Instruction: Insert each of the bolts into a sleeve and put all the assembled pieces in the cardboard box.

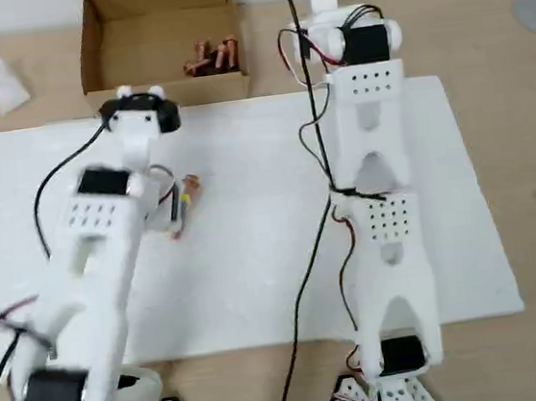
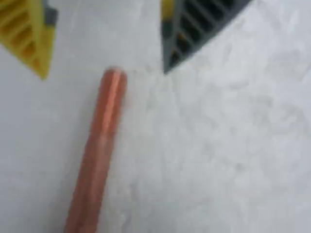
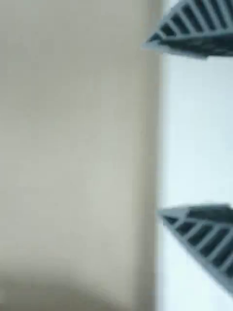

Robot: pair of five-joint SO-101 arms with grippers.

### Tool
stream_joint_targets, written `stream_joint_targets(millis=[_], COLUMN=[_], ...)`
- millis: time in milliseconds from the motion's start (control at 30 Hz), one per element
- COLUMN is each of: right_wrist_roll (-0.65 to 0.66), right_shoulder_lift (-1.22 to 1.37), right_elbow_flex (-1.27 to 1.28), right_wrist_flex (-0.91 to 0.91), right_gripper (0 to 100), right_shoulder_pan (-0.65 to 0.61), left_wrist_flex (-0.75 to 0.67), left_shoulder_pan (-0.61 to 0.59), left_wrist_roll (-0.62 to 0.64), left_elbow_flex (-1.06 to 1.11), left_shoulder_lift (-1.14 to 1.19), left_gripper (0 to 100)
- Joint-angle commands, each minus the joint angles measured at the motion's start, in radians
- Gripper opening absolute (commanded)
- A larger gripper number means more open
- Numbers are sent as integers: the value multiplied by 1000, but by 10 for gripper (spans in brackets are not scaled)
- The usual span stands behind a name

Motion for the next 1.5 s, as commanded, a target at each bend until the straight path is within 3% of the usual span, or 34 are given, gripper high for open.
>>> stream_joint_targets(millis=[0, 400, 700, 1033, 1200, 1467], right_wrist_roll=[-8, -8, -8, -8, -8, -8], right_shoulder_lift=[-124, -173, -173, -171, -170, -173], right_elbow_flex=[-54, -54, -53, -53, -50, -53], right_wrist_flex=[123, 181, 181, 181, 181, 181], right_gripper=[247, 246, 246, 246, 246, 246], right_shoulder_pan=[18, 87, 97, 97, 97, 97], left_wrist_flex=[14, -14, -11, -18, -20, -3], left_shoulder_pan=[43, 26, 29, 28, 31, 29], left_wrist_roll=[-8, -8, -3, -8, -9, -43], left_elbow_flex=[-155, -315, -445, -405, -385, -394], left_shoulder_lift=[122, 429, 506, 509, 512, 622], left_gripper=[164, 164, 164, 160, 72, 57])
